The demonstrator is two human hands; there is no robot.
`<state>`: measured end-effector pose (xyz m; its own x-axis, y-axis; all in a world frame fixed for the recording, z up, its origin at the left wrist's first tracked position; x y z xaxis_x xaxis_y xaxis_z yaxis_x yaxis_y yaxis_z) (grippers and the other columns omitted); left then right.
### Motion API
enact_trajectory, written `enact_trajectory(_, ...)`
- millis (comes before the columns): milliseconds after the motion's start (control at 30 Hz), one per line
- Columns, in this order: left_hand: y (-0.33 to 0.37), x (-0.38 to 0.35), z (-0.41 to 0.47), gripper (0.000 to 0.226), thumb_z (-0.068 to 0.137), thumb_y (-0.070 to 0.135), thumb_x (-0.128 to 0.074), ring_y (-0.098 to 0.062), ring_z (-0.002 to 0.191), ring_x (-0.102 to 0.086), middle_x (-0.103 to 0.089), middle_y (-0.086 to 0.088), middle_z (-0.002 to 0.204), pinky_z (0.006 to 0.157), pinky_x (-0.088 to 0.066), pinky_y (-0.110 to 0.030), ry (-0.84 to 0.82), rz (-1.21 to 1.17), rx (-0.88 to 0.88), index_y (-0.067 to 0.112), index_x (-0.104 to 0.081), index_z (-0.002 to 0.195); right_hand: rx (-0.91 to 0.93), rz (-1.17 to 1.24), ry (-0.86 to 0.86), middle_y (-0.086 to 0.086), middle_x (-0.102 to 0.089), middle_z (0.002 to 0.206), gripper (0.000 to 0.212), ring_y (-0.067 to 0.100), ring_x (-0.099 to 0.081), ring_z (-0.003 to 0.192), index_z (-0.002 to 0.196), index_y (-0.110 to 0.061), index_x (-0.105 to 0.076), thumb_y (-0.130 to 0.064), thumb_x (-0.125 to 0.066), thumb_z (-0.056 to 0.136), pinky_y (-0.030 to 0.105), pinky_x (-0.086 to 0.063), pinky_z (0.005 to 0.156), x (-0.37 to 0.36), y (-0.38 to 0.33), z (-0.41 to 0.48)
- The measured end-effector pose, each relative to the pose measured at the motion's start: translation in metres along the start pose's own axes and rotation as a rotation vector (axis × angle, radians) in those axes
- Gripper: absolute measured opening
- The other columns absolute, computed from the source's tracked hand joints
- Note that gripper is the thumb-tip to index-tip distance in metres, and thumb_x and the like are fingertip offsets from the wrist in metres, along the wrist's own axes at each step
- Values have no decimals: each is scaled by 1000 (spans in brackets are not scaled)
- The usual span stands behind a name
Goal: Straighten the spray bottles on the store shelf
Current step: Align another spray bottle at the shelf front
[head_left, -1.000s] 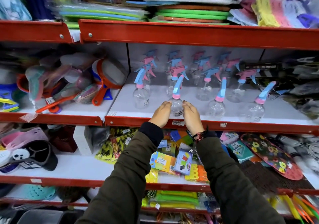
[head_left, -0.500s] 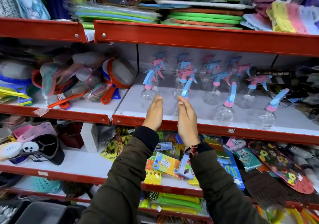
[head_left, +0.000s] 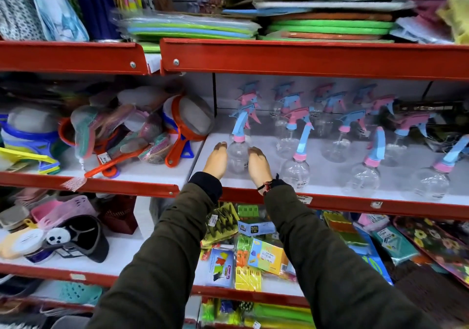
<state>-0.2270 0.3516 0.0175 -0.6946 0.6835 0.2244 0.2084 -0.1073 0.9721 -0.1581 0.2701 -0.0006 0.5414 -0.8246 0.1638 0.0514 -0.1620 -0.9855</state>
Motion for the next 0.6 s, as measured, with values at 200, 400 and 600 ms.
enact_trajectory(200,-16,3,4,50,99,34,-27,-37,136,-40,-43,-26,146,116,-27,-44,-70,-29,93,1,-47,131,-10,-14,-22,8,-59,130,43,28,-53,120,129,-14,-55,-30,-37,94,40,-39,109,-1,13,-2)
enact_trajectory(400,-15,13,-24,37,100,36,-26,-28,114,-52,-48,-24,142,113,-30,-41,-134,-37,87,16,-57,106,54,-111,-46,17,-67,113,36,34,-59,108,97,-17,-62,-35,-34,86,46,-45,100,3,13,-22)
enact_trajectory(600,-15,13,-36,35,100,31,-25,-32,100,-47,-44,-32,140,112,-30,-47,-152,2,71,24,-47,73,97,-238,-55,8,-54,76,27,26,-49,77,77,-12,-52,-26,-34,91,36,-38,73,15,10,-38)
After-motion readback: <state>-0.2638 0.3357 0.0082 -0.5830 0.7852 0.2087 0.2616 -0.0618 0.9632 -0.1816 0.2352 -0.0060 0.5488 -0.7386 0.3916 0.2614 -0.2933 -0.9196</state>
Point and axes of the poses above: each hand's wrist, its own z-axis towards the middle knuckle, its own x-axis out of the back of the hand, y = z × x, the point moved 2 cm from there along z, towards the middle knuckle
